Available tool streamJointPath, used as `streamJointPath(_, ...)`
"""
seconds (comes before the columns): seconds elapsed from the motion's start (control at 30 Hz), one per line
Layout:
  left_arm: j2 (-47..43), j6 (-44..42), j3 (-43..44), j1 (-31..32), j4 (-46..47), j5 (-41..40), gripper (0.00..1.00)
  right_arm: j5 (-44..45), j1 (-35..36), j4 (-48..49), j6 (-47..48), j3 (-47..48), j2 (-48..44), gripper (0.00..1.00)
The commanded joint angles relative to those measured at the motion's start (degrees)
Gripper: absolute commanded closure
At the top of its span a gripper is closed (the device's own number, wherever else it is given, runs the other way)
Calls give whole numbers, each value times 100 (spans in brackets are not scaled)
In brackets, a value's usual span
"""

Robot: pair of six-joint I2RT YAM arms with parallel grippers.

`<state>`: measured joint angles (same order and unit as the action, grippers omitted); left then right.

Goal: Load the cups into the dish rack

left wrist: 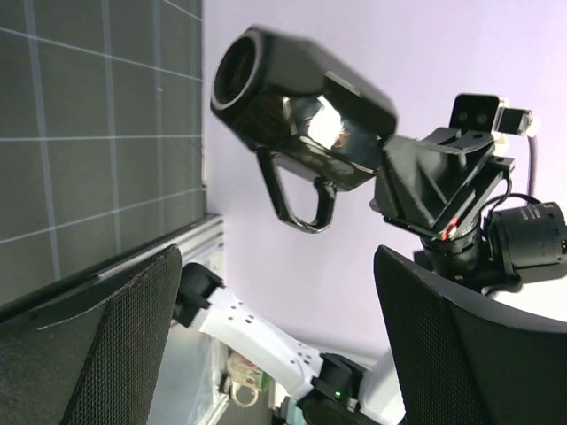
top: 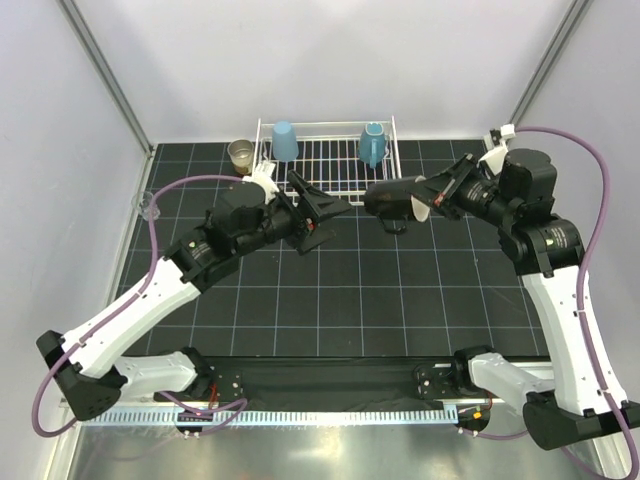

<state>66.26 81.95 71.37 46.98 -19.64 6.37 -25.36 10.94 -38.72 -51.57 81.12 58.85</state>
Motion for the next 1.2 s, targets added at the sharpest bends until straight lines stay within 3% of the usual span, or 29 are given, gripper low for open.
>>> streamJointPath(0.0, -314, -284, 430, 48, -835, -566, 14, 444, 127, -495, 708, 238, -67, 96)
streamJointPath(0.23, -754, -865, 211, 39, -2051, -1067, 13, 1761, 926, -1120, 1369, -639, 135, 96)
streamJointPath(0.57, -465, -1533, 360, -294, -2395, -472, 13, 3756, 2183, -1551, 1466, -1494, 1048, 96)
streamJointPath(0.8, -544, -1753, 430, -663, -2615, -303, 13, 4197, 2588, -1656, 1203, -1766, 1611, 96)
streamJointPath(1.17, -544, -1727, 404, -875, -2642, -119, 14, 4075, 2817, -1376, 833, -2477, 2086, 93)
